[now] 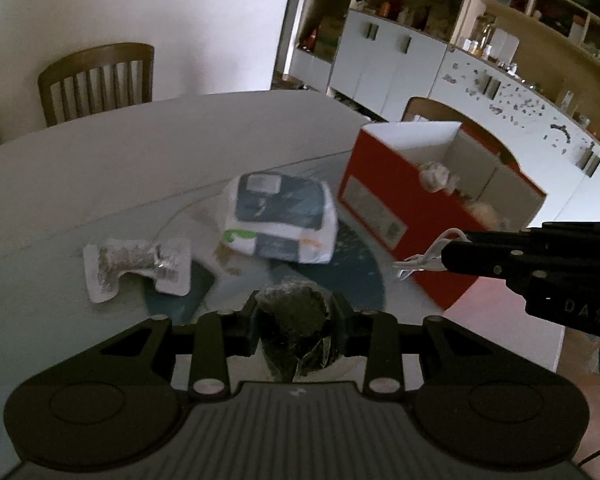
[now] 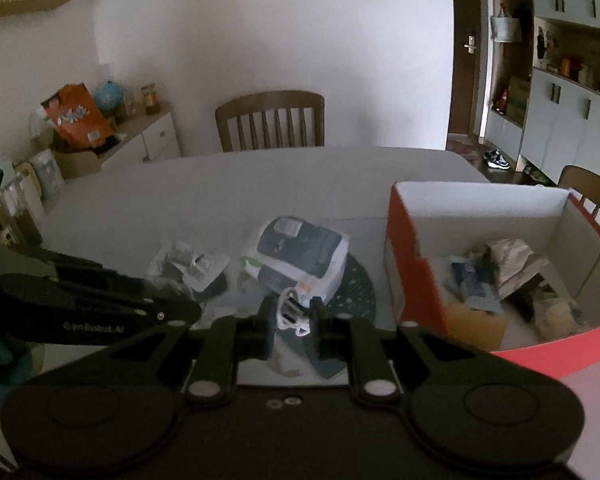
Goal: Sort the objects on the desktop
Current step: 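Lift and carry the dark bag and cable with both tools over the shoebox, then lower into the box and open the right tool while the left tool releases the dark bag, then move both tools back from the shoebox to the white-green package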
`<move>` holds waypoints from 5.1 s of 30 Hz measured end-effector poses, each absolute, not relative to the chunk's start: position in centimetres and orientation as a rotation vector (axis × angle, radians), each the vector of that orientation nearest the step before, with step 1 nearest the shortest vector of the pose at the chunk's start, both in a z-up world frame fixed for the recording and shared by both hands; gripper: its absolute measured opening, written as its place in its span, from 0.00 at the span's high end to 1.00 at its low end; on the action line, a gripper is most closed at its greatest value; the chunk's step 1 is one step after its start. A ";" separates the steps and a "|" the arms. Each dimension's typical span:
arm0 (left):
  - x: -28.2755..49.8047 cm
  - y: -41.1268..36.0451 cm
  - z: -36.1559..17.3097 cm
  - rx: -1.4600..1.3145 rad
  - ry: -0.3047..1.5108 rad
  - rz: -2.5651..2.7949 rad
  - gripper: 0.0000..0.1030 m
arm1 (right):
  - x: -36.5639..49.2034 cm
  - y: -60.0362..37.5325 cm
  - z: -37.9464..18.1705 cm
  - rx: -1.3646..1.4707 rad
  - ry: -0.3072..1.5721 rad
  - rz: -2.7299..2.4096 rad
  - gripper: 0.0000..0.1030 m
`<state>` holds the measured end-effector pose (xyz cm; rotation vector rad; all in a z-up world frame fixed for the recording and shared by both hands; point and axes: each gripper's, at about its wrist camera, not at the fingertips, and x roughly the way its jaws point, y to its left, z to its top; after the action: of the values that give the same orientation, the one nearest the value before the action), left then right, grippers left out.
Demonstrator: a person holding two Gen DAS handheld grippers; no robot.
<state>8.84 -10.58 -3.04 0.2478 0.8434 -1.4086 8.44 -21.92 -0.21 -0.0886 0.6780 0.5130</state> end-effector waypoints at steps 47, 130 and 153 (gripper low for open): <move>-5.5 -28.4 6.6 0.396 0.718 -1.552 0.67 | 16.1 -40.1 5.5 -0.038 0.619 0.482 0.84; -5.4 -42.2 -4.3 0.690 1.035 -1.417 0.20 | 26.4 -43.6 -2.3 -0.039 0.956 0.529 0.54; -5.8 -37.3 0.5 0.560 0.952 -1.408 0.13 | 22.5 -44.5 1.5 -0.051 0.843 0.589 0.29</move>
<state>-5.82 -37.27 0.53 0.5604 0.9523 -1.4082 22.49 -44.52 1.53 -0.0507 0.8433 0.5889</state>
